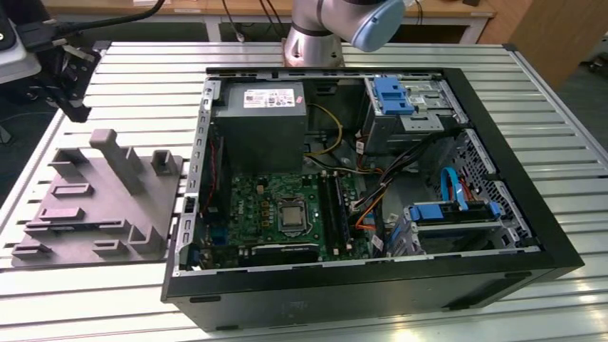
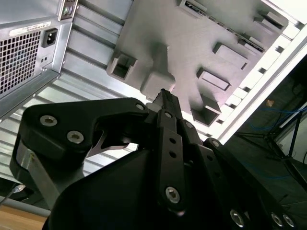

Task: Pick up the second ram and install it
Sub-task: 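Reach for the second ram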

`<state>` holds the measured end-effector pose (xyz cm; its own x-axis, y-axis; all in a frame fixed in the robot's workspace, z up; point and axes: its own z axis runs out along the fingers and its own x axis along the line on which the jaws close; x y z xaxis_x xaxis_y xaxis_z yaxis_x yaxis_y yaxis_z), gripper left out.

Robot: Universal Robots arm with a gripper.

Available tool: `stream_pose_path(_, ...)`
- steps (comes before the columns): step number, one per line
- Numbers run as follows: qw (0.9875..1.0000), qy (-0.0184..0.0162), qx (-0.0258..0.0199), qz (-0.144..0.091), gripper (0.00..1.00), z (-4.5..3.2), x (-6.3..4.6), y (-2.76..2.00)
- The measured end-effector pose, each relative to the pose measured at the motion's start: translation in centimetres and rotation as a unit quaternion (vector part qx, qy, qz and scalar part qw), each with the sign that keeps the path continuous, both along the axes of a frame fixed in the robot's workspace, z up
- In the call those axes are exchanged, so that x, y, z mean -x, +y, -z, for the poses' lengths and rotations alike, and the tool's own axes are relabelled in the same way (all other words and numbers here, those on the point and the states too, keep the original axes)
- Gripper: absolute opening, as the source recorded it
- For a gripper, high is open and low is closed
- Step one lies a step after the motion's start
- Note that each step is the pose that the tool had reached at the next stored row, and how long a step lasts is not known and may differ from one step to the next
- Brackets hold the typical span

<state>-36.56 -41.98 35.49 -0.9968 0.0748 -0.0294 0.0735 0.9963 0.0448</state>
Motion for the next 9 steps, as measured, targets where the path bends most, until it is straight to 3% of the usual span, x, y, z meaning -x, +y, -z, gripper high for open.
stream_pose_path(9,1.0,-0.0001,0.0,0.0,0.1,0.37,1.6,-0.88)
